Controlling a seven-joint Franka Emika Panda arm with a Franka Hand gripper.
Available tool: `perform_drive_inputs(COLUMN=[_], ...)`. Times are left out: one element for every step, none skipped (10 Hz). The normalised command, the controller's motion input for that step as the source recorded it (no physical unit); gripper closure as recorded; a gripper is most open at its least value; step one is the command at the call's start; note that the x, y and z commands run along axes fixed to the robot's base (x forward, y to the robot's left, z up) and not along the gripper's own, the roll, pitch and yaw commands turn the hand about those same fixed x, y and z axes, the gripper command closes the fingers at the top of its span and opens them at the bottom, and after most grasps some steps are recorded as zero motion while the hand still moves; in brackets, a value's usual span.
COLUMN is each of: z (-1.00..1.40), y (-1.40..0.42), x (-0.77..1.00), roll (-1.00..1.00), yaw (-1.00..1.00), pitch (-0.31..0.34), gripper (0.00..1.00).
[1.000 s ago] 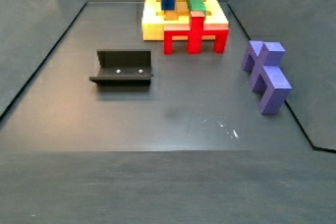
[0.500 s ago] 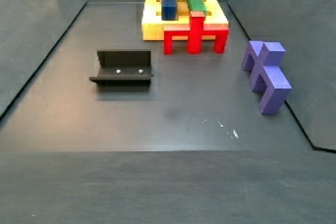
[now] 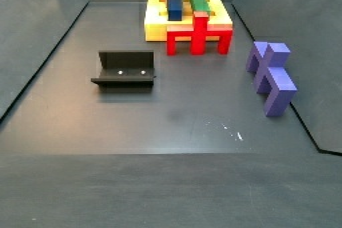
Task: Pick up the blue object. Move up. Move to above the board. Insert the blue object.
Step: Insert the blue object.
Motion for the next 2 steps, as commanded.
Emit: perform_drive_inputs(z=[0.0, 0.0], y=[0.0, 0.0], x=[0.0, 0.0], roll=[0.01, 0.0], yaw=[0.0, 0.0], pitch=[0.0, 0.0], gripper=[1.0, 1.0])
